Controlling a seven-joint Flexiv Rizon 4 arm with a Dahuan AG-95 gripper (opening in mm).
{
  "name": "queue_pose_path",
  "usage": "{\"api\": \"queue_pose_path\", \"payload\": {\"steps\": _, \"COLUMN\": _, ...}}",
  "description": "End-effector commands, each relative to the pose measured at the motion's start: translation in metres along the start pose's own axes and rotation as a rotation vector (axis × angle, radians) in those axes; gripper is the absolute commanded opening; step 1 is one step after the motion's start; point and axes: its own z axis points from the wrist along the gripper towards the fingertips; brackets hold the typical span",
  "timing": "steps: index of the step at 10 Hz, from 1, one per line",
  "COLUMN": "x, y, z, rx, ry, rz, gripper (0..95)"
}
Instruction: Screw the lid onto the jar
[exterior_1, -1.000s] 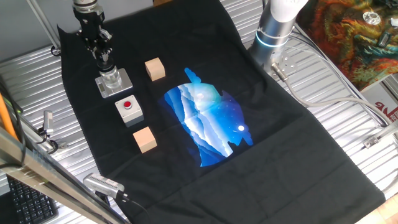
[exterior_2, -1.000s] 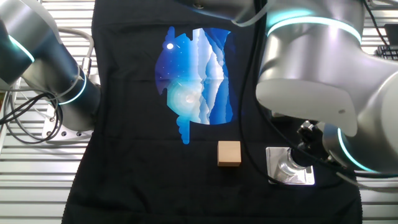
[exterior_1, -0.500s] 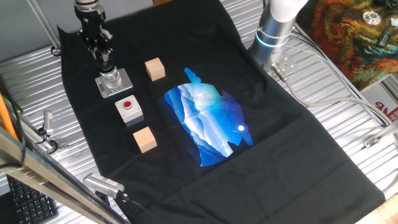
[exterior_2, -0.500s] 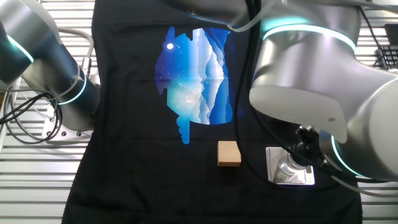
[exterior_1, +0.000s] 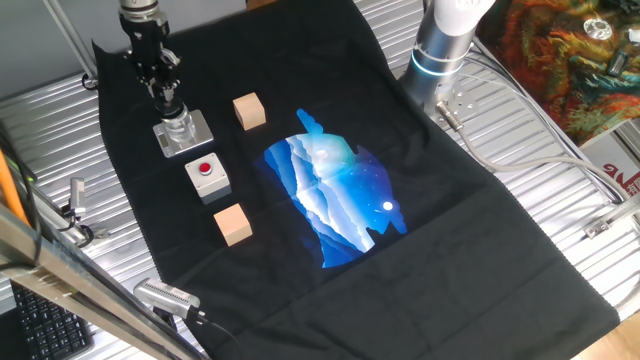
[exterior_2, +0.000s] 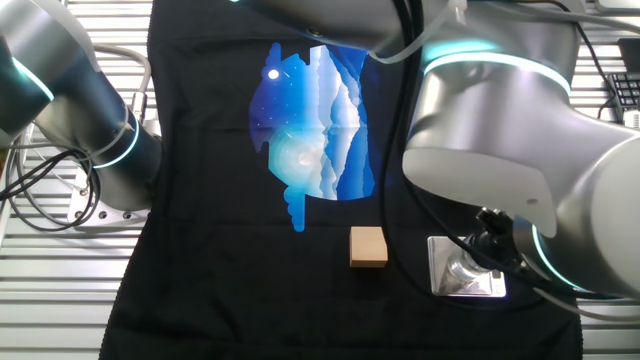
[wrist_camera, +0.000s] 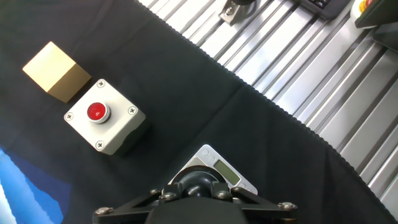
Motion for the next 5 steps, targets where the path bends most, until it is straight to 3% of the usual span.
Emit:
{"api": "queue_pose_path", "payload": {"steps": 1, "x": 0.0002, "y": -0.0004, "z": 0.0005, "rx": 0.003, "ry": 0.000, "rz": 0.000, "gripper": 0.0}}
{"api": "queue_pose_path", "payload": {"steps": 5, "x": 0.0003, "y": -0.0004, "z": 0.0006, "rx": 0.003, "ry": 0.003, "rz": 0.002, "gripper": 0.0}}
